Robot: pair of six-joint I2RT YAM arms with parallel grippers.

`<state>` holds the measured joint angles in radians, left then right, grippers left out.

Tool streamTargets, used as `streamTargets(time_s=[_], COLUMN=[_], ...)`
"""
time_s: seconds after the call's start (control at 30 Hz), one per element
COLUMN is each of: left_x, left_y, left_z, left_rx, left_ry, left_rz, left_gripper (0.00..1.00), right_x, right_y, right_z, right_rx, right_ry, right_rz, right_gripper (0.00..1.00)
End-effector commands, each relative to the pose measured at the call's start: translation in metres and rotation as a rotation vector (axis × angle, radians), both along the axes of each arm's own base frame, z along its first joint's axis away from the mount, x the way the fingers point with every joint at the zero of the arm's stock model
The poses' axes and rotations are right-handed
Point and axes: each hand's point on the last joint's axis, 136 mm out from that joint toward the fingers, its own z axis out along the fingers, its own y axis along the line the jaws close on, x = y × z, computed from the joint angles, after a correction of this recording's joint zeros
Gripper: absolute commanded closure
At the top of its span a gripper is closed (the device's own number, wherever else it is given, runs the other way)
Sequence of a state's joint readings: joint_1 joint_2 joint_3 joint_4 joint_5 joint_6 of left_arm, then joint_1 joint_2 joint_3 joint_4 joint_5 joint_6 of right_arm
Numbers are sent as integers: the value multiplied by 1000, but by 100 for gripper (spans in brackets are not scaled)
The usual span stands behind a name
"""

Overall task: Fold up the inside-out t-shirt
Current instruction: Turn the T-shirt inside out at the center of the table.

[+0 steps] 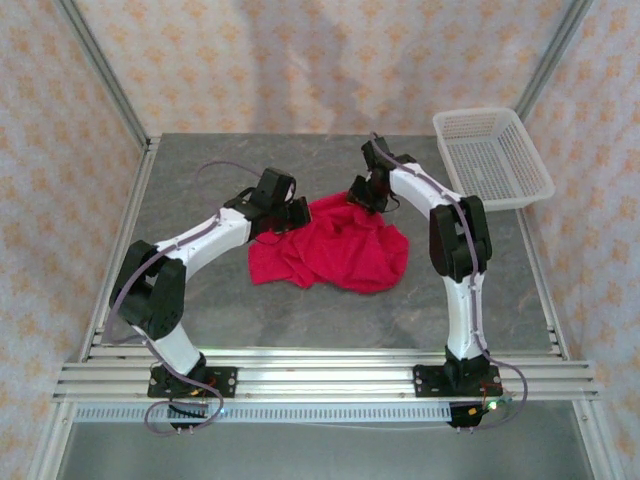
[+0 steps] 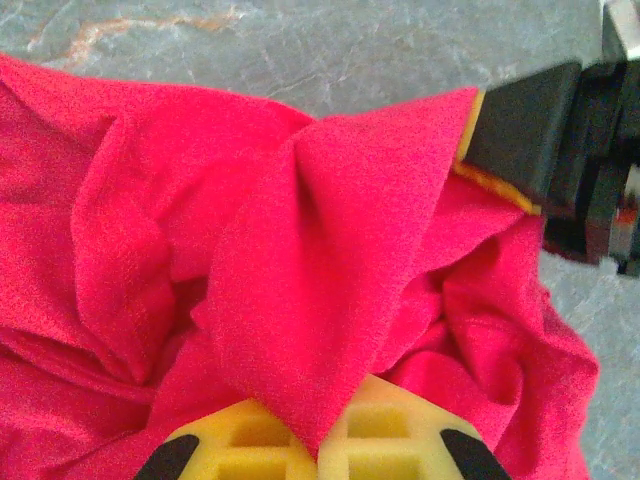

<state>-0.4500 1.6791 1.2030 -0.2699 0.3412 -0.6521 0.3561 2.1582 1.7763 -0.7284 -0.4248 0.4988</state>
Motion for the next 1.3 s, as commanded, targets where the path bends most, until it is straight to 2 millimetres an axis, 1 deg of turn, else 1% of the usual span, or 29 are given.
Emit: streamTargets(time_s=[0.0,0.07,0.13,0.17,0.2,0.23,0.27,0.37,0.43,0.47,0.53,0.57,0.67,0.83,0.93,1.0,1.13,1.17,1.23,1.27], left_x=[12,12,11,11,11,10,10,9,9,8,7,6,5,2,1,1,-1,-1,-2,-3], left_y=[-7,-7,-6,-6,-5,-4,-4,-4,-4,-5,-4,-3,-2,1,2,2,2,3,4,4], left_z=[16,17,19,19,19,19,19,21,21,21,21,22,24,23,24,23,23,23,25,25], left_rx=[-35,-33,-28,-23,-18,-15,-15,-13,-12,-11,-8,-7,0,11,12,12,11,13,14,17], left_ry=[-40,-40,-43,-42,-42,-41,-40,-45,-43,-43,-42,-44,-47,-48,-50,-48,-48,-47,-51,-52], left_rz=[7,5,2,1,1,1,1,1,1,-2,-2,-2,-4,-4,-4,-6,-6,-5,-5,-4], left_gripper=[100,100,100,100,100,100,100,100,100,100,100,100,100,100,100,100,100,100,100,100], right_x=[-20,-35,-50,-58,-65,-70,-75,-82,-80,-78,-72,-68,-61,-60,-59,-56,-47,-45,-43,-42], right_y=[-27,-33,-29,-23,-17,-12,-5,21,32,34,34,32,29,29,31,31,31,31,32,32], right_z=[66,74,74,72,70,67,64,48,37,31,21,17,6,-7,-13,-14,-18,-19,-19,-17], right_rx=[-141,-188,-201,-193,-192,-205,-216,-190,-197,-217,-264,-286,-340,-356,-352,-361,-387,-394,-402,-403], right_ry=[-109,-140,-164,-168,-170,-170,-172,-166,-151,-147,-145,-149,-151,-129,-127,-133,-140,-139,-136,-138], right_rz=[27,27,39,52,66,75,91,142,168,182,194,198,212,222,224,222,231,236,244,249], right_gripper=[56,57,64,70,74,74,79,88,87,85,71,70,70,70,67,63,64,67,76,83])
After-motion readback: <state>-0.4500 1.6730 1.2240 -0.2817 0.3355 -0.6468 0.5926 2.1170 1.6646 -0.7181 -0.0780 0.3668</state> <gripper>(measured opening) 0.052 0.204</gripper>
